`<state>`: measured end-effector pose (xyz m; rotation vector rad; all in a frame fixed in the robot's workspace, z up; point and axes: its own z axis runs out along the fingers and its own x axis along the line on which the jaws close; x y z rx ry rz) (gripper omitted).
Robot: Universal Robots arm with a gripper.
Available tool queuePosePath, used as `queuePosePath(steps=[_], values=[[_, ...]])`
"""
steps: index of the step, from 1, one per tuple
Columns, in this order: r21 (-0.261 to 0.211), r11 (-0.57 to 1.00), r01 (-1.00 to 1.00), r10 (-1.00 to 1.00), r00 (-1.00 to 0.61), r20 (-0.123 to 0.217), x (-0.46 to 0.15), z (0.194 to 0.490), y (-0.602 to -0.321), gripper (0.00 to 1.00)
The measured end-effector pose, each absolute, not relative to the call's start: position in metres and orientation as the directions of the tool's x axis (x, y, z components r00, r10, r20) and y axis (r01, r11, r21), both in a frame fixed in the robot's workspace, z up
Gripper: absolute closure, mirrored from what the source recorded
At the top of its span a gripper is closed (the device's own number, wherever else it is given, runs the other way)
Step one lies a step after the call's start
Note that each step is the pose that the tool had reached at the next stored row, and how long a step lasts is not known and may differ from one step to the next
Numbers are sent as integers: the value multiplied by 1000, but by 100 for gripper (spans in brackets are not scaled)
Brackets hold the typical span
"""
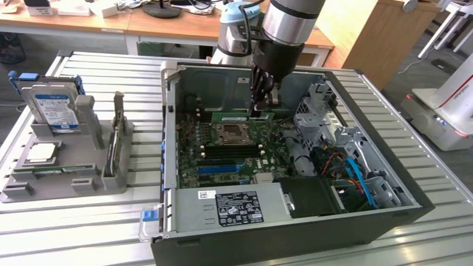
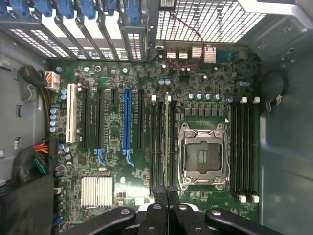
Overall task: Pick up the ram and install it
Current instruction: 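Insert the ram into the slot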
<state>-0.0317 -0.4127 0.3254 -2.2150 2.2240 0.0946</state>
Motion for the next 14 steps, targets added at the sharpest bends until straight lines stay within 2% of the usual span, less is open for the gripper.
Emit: queuePosePath(steps=[14], values=[[42, 14, -999, -999, -15, -43, -32, 304, -413, 88]])
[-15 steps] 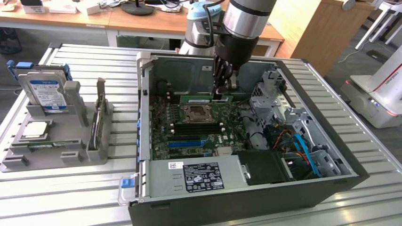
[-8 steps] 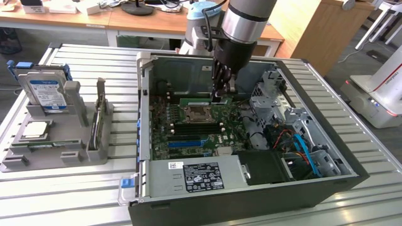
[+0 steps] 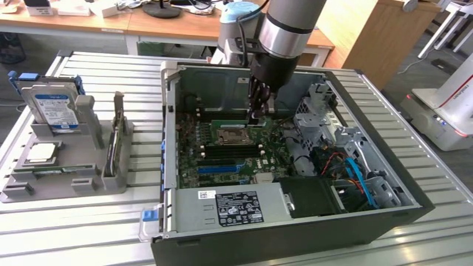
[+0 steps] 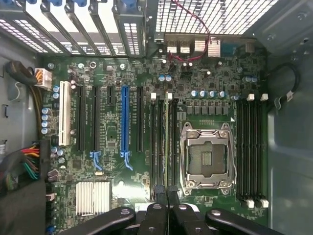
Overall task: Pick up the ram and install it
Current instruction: 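Insert the ram into the slot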
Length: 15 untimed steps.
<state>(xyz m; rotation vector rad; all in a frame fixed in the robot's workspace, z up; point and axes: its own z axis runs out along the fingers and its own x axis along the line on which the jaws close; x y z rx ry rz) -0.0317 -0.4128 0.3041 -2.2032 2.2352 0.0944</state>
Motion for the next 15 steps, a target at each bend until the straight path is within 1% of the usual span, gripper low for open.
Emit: queuePosePath(steps=[15], values=[[42, 23, -999, -999, -25, -43, -32, 284, -413, 88]])
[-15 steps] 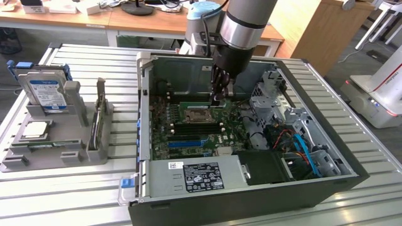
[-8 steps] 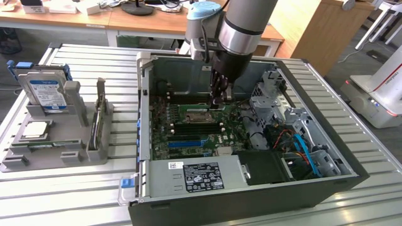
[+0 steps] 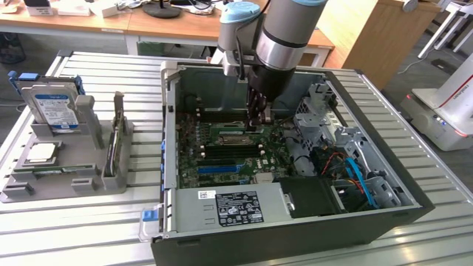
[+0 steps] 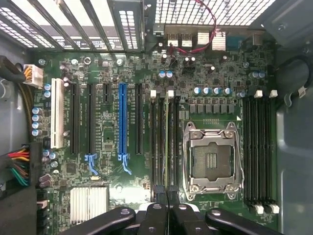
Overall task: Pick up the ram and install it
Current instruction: 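Insert the ram into the slot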
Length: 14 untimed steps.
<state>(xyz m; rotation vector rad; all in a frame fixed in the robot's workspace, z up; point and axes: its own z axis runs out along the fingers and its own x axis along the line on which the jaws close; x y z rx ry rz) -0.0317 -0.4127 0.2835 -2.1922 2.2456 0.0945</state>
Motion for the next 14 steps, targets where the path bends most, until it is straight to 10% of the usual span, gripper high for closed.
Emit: queuePosePath(steps=[14], values=[[42, 27, -999, -999, -29, -43, -32, 272, -413, 88]])
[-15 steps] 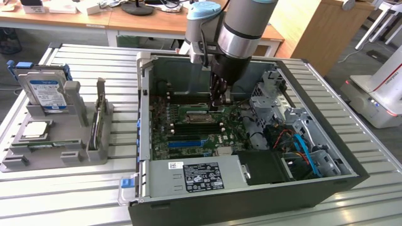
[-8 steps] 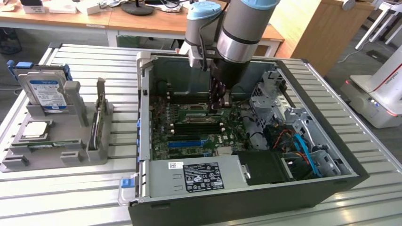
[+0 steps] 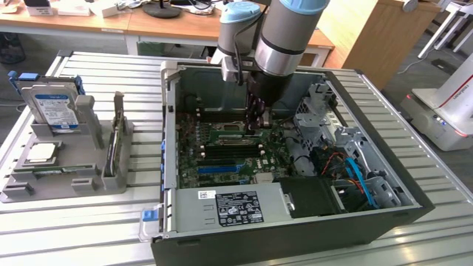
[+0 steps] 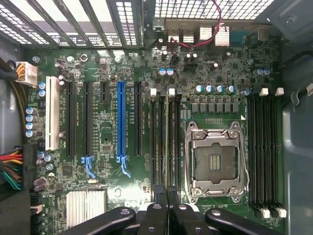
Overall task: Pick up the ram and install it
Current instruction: 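Insert the ram into the slot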
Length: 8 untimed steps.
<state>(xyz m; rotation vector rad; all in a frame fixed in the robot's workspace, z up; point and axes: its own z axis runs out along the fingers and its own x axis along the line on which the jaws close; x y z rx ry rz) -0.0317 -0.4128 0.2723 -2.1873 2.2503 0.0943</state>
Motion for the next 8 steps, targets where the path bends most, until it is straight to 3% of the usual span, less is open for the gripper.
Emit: queuePosePath(steps=[8], values=[[42, 28, -999, -999, -29, -43, -32, 272, -420, 88]])
